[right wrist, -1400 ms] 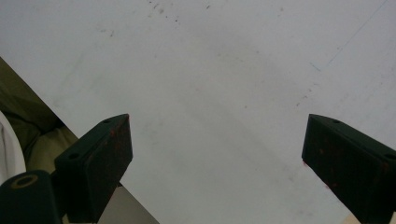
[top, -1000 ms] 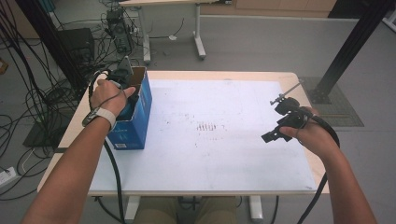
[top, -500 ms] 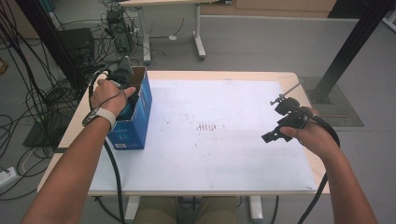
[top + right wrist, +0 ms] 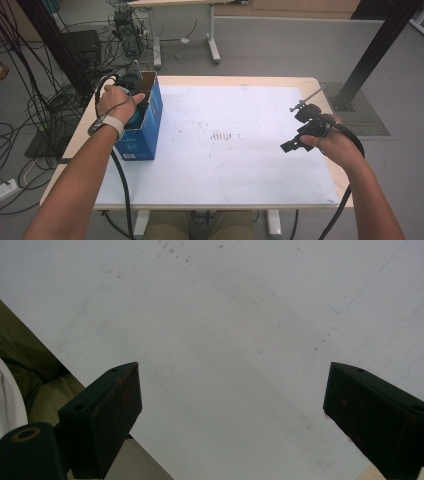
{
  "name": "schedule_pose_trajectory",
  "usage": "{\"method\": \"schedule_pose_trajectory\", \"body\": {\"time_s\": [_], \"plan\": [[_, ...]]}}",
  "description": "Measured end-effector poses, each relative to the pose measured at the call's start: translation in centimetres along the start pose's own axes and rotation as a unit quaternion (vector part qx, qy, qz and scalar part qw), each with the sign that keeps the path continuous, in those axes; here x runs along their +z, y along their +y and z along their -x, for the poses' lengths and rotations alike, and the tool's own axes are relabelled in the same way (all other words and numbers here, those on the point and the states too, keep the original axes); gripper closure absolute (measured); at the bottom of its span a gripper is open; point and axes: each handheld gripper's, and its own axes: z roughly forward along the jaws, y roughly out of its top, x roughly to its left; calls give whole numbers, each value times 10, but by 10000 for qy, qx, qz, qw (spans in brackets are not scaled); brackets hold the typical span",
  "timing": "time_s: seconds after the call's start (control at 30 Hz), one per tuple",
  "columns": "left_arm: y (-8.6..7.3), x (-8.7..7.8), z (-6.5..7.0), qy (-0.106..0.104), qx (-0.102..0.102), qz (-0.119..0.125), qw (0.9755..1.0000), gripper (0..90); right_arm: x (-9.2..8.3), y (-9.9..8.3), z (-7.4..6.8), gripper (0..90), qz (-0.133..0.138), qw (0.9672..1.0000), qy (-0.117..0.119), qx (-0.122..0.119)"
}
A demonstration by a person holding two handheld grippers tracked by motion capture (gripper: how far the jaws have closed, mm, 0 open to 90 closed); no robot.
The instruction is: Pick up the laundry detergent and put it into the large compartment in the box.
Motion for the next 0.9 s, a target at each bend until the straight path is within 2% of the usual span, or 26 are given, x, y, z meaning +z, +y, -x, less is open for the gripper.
{"method": "schedule_pose_trajectory", "body": {"time_s": [0.9], "plan": [[-2, 0, -2, -24, -3, 27, 10000, 384, -1, -1, 0, 85, 6, 10000, -16, 8]]}}
